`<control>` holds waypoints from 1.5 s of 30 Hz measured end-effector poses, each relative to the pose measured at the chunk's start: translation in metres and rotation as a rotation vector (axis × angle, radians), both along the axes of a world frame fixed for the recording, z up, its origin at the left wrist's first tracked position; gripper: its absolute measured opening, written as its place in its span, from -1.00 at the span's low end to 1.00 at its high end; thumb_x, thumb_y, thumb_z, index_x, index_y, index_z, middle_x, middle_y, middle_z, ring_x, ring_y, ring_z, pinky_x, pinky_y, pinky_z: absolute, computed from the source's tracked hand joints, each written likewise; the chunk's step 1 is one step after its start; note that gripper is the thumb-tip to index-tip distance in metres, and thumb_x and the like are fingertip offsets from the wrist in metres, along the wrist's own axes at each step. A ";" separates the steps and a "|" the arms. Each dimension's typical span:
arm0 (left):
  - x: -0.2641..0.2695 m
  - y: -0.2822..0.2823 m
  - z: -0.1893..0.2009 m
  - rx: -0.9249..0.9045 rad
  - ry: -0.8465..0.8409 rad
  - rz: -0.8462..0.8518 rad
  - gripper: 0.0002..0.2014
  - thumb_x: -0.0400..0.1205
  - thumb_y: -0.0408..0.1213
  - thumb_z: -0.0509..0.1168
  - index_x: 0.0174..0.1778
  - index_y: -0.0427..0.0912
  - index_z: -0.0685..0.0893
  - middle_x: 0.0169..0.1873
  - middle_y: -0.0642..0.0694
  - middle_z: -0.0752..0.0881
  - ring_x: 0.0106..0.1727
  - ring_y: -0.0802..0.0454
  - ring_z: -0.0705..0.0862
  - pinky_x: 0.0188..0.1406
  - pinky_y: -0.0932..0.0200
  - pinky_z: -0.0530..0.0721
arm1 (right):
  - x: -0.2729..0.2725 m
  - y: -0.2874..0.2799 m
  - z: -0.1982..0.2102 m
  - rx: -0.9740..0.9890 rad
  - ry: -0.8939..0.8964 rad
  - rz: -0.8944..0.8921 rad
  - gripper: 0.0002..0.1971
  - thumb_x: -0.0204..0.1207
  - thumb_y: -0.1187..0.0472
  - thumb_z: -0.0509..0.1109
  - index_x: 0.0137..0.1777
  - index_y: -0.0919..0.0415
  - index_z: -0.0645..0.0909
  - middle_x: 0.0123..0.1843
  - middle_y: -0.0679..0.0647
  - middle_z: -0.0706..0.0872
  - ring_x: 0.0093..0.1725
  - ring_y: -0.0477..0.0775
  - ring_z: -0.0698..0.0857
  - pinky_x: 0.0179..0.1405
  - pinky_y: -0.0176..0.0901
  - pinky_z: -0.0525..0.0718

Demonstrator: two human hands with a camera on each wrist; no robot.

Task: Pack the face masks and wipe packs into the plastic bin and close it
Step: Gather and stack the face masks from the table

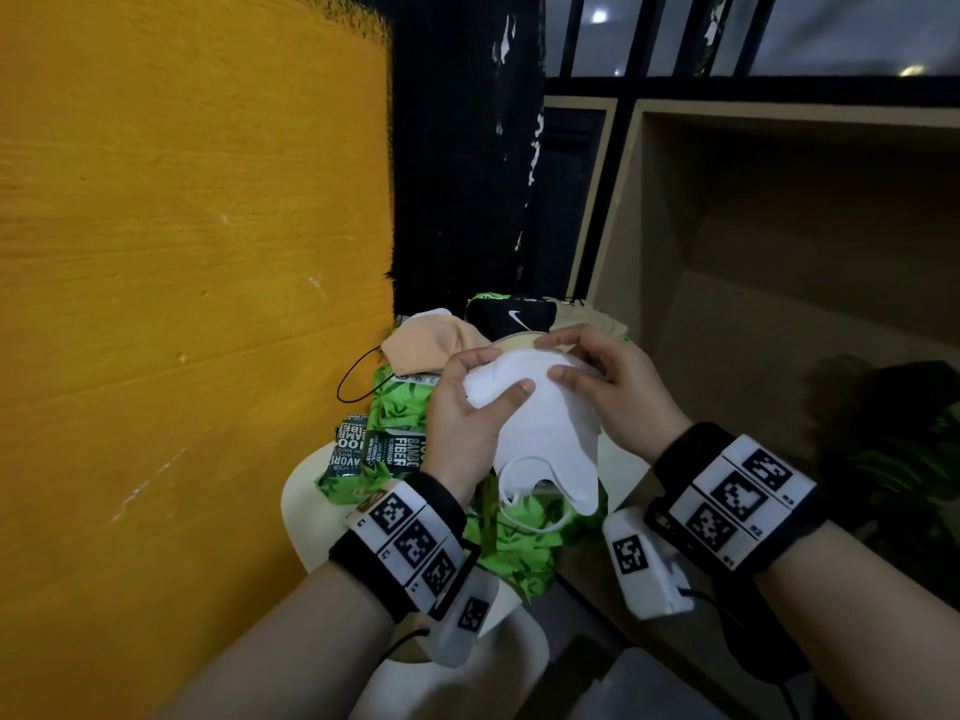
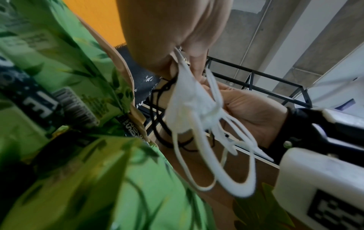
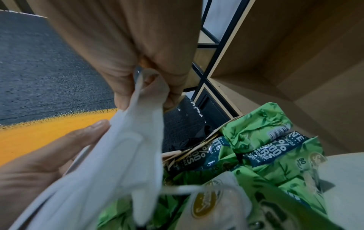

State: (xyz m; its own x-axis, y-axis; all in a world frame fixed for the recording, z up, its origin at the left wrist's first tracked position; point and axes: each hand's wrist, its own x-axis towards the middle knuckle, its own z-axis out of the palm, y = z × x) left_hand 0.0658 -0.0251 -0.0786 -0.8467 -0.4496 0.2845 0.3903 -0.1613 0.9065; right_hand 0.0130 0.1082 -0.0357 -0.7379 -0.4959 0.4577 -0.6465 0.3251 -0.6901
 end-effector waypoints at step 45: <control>0.006 -0.005 0.000 0.050 0.022 -0.070 -0.63 0.45 -0.50 0.43 -0.55 0.06 0.71 -0.40 -0.03 0.70 -0.16 -0.07 0.62 -0.06 -0.02 0.55 | -0.019 0.015 0.003 -0.147 -0.334 -0.003 -0.71 0.54 0.51 0.27 -0.26 0.15 0.67 -0.53 -0.14 0.75 -0.51 -0.31 0.66 -0.44 -0.48 0.63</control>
